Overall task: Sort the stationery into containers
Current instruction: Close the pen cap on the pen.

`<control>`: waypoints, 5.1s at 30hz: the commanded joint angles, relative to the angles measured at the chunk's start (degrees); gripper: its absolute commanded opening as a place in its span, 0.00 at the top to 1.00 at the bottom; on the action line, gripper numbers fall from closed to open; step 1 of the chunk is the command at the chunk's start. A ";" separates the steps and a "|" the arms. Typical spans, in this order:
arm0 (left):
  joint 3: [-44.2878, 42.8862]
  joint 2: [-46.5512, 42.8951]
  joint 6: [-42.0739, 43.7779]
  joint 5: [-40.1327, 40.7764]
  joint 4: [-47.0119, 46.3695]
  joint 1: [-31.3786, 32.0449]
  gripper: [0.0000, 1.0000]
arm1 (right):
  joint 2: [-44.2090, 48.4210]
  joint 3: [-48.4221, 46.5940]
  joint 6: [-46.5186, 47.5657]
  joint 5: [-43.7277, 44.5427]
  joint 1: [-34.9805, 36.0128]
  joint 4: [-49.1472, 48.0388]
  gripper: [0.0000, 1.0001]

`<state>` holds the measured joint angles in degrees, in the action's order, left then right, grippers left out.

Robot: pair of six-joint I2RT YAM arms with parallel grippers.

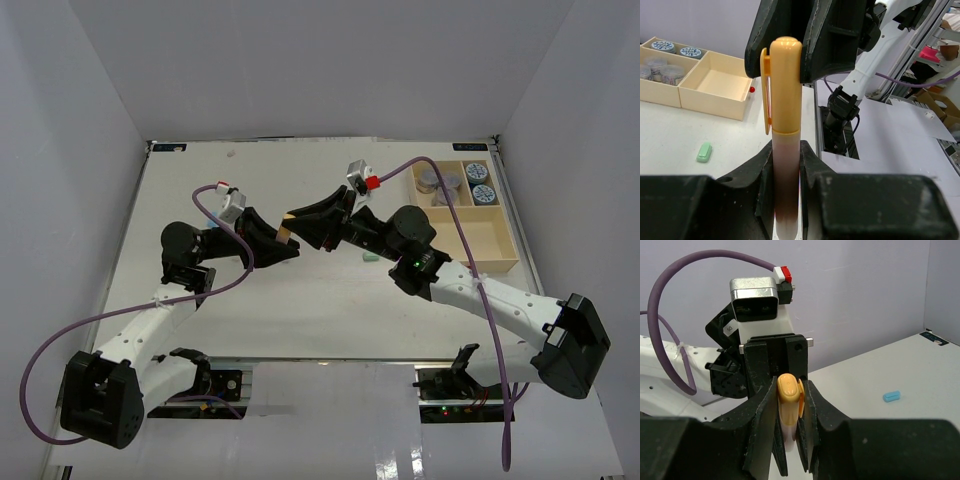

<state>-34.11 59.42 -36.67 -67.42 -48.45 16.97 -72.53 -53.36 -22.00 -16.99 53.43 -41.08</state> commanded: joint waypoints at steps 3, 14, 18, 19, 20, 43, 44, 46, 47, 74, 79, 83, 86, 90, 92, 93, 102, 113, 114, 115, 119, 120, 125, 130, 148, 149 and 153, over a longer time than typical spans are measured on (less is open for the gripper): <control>-2.19 -1.59 -0.26 3.70 -5.17 -1.06 1.00 | -1.30 2.48 2.48 -4.72 0.89 9.87 0.83; -3.42 -0.45 5.29 4.49 4.41 -1.06 1.00 | 2.39 -1.65 6.00 -1.46 0.71 12.43 0.52; -3.60 0.43 5.55 4.40 5.12 -0.98 1.00 | 2.75 -4.29 7.40 -0.94 0.45 13.31 0.44; -3.60 0.70 5.55 4.40 5.38 -0.98 1.00 | 2.75 -4.90 7.67 -1.02 0.36 13.48 0.42; -3.60 0.79 5.73 4.40 5.47 -0.98 1.00 | 2.83 -5.43 7.85 -0.94 0.36 14.18 0.38; -6.58 2.02 7.92 -0.08 11.27 -0.10 1.00 | -5.86 -26.17 15.76 -23.43 -9.84 30.45 0.00; -6.59 2.10 7.66 -0.43 11.18 -0.01 1.00 | -6.82 -26.35 15.24 -24.57 -9.84 29.66 0.01; -6.67 2.37 7.40 -0.43 11.09 -0.01 1.00 | -8.06 -26.35 14.79 -25.37 -9.75 28.08 0.05; -6.76 2.37 7.31 -0.35 11.09 -0.01 1.00 | -8.41 -26.35 14.70 -25.89 -9.66 27.81 0.06; -7.03 1.58 10.21 -0.08 13.38 0.17 1.00 | -14.74 -28.11 10.93 -29.59 -8.43 20.34 0.41; -6.94 1.40 10.30 -0.08 13.29 0.17 1.00 | -14.92 -27.50 10.84 -29.59 -8.17 20.16 0.53; -6.85 1.32 10.21 -0.08 13.03 0.17 1.00 | -14.92 -26.44 10.75 -29.68 -7.90 19.81 0.63; -6.76 1.23 10.12 -0.17 12.76 0.17 1.00 | -14.92 -25.30 10.40 -29.76 -7.90 19.29 0.73; -6.32 1.05 9.07 -0.43 11.45 0.08 1.00 | -14.74 -23.72 9.43 -30.47 -7.64 17.62 0.87; -6.15 0.88 8.19 -0.52 9.69 0.08 1.00 | -14.66 -23.19 9.34 -30.73 -7.46 17.61 0.91; -5.97 0.70 7.93 -0.52 9.16 0.08 1.00 | -14.57 -22.84 9.43 -30.82 -7.38 17.70 0.92; -6.94 0.61 4.85 -1.31 5.20 0.08 1.00 | -14.39 -19.50 12.58 -31.08 -6.06 23.14 0.92; -11.42 0.87 5.81 0.18 6.17 0.08 1.00 | -14.92 -15.63 14.79 -30.29 -3.51 27.10 0.92; -11.68 0.96 6.25 0.27 6.69 -0.01 1.00 | -14.83 -15.11 14.79 -30.20 -3.42 27.11 0.92; -11.94 0.96 6.52 0.36 6.87 0.08 1.00 | -14.83 -14.84 14.88 -30.20 -3.33 27.19 0.92; -13.26 1.14 6.87 0.88 6.61 0.08 1.00 | -14.92 -14.23 15.14 -30.29 -3.07 28.07 0.92; -13.53 1.23 6.96 1.06 6.35 -0.01 1.00 | -14.92 -13.88 15.14 -30.29 -2.98 28.07 0.92; -15.02 2.37 7.22 0.97 6.17 -0.01 1.00 | -14.66 -13.43 15.14 -30.38 -2.89 27.99 0.92; -15.64 2.99 7.48 1.41 5.91 0.08 1.00 | -14.57 -13.17 15.32 -30.38 -2.89 27.90 0.92; -22.31 5.62 9.51 2.03 6.35 -0.01 1.00 | -16.23 -13.70 17.60 -28.89 -2.80 30.27 0.92; -22.41 5.79 9.51 1.94 6.17 -0.01 1.00 | -16.41 -13.87 17.87 -28.97 -2.80 30.27 0.92; -24.24 6.76 10.30 1.94 6.96 0.08 1.00 | -18.34 -15.71 19.01 -28.71 -2.72 31.32 0.92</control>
<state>-49.87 67.75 -25.56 -75.00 -33.23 16.38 -83.64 -72.86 -5.58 -38.70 47.35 -28.86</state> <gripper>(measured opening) 0.293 0.289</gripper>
